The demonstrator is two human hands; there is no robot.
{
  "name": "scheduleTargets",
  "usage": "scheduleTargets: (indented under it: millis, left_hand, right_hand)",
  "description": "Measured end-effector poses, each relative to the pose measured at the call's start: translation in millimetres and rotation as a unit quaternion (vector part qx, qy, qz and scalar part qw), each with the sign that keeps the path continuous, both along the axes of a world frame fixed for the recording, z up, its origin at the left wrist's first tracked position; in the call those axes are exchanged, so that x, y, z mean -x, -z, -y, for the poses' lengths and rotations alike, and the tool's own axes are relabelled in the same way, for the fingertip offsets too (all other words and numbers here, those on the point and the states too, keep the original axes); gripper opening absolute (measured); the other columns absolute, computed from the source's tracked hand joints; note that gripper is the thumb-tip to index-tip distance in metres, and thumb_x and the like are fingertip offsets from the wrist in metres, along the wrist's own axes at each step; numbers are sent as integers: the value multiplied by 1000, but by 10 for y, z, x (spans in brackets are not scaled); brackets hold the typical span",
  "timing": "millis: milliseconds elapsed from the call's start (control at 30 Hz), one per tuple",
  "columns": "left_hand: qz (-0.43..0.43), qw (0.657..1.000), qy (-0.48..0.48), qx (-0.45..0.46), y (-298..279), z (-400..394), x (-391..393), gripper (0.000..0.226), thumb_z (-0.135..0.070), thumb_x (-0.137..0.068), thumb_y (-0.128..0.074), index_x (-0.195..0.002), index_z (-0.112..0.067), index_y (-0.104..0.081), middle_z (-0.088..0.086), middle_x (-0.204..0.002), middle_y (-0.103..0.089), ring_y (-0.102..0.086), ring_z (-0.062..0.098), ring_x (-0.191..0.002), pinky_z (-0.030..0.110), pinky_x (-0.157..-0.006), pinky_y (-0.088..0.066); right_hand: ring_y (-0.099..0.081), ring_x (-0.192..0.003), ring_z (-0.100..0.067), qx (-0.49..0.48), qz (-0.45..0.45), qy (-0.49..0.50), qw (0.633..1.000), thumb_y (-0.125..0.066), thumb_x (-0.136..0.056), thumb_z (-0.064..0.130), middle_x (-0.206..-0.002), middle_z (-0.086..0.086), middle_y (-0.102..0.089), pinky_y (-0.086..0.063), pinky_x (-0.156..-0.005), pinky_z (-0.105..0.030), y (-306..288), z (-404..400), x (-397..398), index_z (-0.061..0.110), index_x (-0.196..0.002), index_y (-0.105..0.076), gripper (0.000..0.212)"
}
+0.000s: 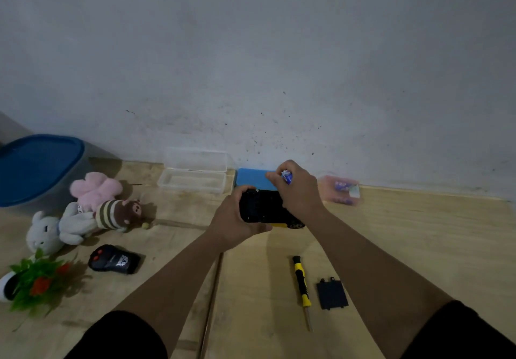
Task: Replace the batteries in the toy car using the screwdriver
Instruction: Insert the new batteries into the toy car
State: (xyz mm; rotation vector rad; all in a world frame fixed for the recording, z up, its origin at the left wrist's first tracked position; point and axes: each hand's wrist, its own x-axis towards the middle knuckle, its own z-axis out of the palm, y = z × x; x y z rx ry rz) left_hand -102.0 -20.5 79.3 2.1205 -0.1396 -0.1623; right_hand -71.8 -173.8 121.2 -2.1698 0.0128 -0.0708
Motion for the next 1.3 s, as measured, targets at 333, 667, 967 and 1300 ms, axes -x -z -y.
scheduleTargets:
  millis: [333, 667, 967, 1300]
  left_hand:
    - [-7, 999, 41, 21, -68, -254, -53, 83, -26, -61, -88, -130, -18, -41, -4, -120, -54, -55, 13, -106, 15, -83, -43]
    - [0, 999, 18, 39, -10, -650, -216, 81, -21, -59, -88, -126, -20, -43, 0, -117, -56, -57, 17, -104, 24, -84, -50]
    - [34, 998, 28, 37, 57, -817, -285, 82, -21, -56, -90, -124, -18, -45, 0, -113, -57, -58, 16, -101, 21, -81, -49]
    - [37, 999, 29, 3, 171, -848, -347, 91, -32, -50, -89, -127, -23, -42, 4, -119, -52, -55, 20, -107, 32, -89, -51]
  right_hand:
    - [-62, -58, -1, -81, 7, 57, 995, -53, -94, 25, -78, -9, -65, -44, -53, -7, 73, -443, 49, 15, -87, -49, 13]
    - [-52, -88, -12, 57, 21, -4, 998, -65, -86, 28, -100, -4, -55, -37, -74, -9, -53, -516, 96, 25, -119, -63, 33]
    - [-59, -88, -15, 89, -59, -95, 990, -73, -78, 26, -100, -2, -65, -43, -71, -12, -23, -607, 168, 25, -122, -61, 46]
    - [-58, -93, -12, 132, -80, -120, 981, -73, -79, 19, -115, -3, -64, -47, -79, -21, -48, -610, 100, 21, -125, -58, 48]
